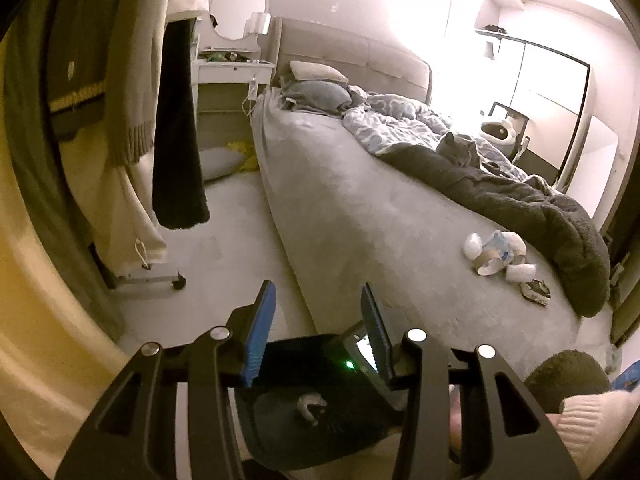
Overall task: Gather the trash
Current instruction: 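Open the left tool and right tool to drop both items into the bin, then move both tools back toward the trash pile on the bed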
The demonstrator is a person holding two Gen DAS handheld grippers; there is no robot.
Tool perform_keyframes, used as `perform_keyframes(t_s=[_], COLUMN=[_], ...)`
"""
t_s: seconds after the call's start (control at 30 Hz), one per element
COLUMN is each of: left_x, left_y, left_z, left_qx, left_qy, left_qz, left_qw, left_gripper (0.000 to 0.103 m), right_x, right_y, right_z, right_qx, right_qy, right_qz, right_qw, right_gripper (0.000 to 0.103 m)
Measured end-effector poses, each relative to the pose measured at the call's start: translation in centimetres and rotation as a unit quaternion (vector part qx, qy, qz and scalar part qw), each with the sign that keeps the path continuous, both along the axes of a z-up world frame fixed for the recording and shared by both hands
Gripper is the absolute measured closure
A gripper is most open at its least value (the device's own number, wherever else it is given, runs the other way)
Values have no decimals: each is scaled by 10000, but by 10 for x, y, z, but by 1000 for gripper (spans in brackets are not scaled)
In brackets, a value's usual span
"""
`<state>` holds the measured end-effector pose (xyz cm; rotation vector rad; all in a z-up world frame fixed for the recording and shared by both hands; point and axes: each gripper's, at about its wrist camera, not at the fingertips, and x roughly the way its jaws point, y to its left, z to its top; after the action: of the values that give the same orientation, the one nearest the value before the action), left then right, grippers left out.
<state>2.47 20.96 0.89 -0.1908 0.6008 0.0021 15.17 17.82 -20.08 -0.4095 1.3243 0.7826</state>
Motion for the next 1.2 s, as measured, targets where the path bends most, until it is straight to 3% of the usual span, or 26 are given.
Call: perform_keyframes(t_s=[0.13, 0.33, 0.77, 0.97, 1.2], left_x=[3, 9, 39, 55, 78], left_y=[-1, -12, -61, -91, -125], left_z=[10, 23, 33, 32, 26], left_qx=[-2, 207, 35, -129, -256], left_qy=[-152, -327, -404, -403, -277], left_qz=[34, -13, -391, -666, -911], left_qw=[9999, 9993, 9984, 9969, 9951], left_gripper=[57, 57, 48, 40, 32], right_x=[-6, -9, 5, 9, 17], right_y=[1, -4, -94, -140, -191], right_z=[21, 67, 148, 162, 161], right_qx=[382, 780, 1103, 928, 760], right_qy=[-136, -799, -2002, -2426, -2592], right_qz=[118, 347, -109, -491, -1052], right_qw=[9991, 9931, 9735, 9644, 9571], right_gripper=[27, 26, 26, 21, 21])
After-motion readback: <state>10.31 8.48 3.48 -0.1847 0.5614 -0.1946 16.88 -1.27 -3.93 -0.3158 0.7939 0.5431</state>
